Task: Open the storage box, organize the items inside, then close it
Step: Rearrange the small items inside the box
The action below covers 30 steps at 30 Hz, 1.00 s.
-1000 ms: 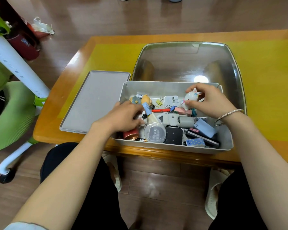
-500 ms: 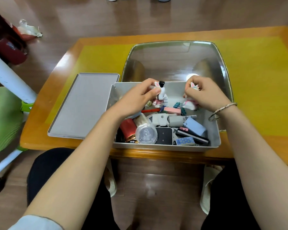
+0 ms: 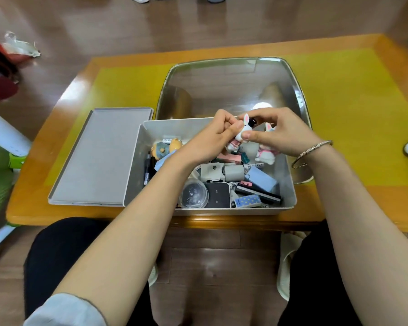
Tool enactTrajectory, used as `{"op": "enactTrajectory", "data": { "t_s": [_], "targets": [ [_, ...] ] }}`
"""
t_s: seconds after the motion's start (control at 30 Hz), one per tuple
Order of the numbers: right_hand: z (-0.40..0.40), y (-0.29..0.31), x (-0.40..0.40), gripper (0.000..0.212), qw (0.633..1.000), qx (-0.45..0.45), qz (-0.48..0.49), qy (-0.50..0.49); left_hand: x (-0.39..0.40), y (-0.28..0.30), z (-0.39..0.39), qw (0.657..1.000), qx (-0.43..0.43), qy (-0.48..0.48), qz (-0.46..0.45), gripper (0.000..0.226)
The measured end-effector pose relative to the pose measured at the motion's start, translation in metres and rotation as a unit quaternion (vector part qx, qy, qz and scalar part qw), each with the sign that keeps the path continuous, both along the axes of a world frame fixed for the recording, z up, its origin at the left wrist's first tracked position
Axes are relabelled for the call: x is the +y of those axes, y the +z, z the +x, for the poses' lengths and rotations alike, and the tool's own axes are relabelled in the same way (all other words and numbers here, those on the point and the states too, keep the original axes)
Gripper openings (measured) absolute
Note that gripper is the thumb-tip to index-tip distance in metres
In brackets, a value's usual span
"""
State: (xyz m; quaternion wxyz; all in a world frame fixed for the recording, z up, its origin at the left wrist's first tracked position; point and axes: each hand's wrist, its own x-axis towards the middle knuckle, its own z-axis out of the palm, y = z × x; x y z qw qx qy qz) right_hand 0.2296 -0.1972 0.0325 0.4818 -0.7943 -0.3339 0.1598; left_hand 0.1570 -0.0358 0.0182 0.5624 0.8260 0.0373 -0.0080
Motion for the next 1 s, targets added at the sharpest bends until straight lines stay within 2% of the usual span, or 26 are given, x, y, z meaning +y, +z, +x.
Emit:
{"op": "enactTrajectory", "data": {
  "t_s": [0.1,0.23,0.33,0.47,0.57,0.63,0.7,0.83,1.0],
  "targets": [
    [0.0,0.001,-0.002,0.017,1.0,-0.013,-0.012,0.013,0.001,-0.008,0.003,1.0,0.008,0.007,-0.001,0.019],
    [0.009,-0.007,-0.005,0.018,0.999,-0.015,-0.026,-0.041,0.006,-0.016,0.008,1.0,-0.002,0.018,0.02,0.02],
    [0.025,-0.013,-0.014,0.019,0.99,-0.048,-0.04,-0.126,0.018,-0.027,0.014,0.986,0.014,-0.004,0.164,0.018],
    [0.034,-0.018,-0.021,0.019,0.981,-0.086,-0.056,-0.162,0.014,-0.04,0.027,0.932,0.026,-0.116,0.343,0.033],
    [0.036,-0.022,-0.02,0.02,0.979,-0.101,-0.088,-0.155,-0.002,-0.043,0.039,0.87,0.045,-0.187,0.453,0.038],
    [0.037,-0.022,-0.021,0.02,0.978,-0.104,-0.101,-0.152,-0.007,-0.046,0.042,0.834,0.103,-0.235,0.489,0.041],
    [0.038,-0.021,-0.021,0.019,0.978,-0.104,-0.106,-0.146,-0.006,-0.047,0.039,0.81,0.124,-0.253,0.515,0.044],
    [0.038,-0.02,-0.021,0.019,0.977,-0.113,-0.116,-0.14,0.003,-0.04,0.022,0.796,0.101,-0.222,0.553,0.046],
    [0.036,-0.018,-0.018,0.022,0.975,-0.121,-0.129,-0.132,0.015,-0.036,-0.002,0.815,0.09,-0.202,0.536,0.05]
  ]
}}
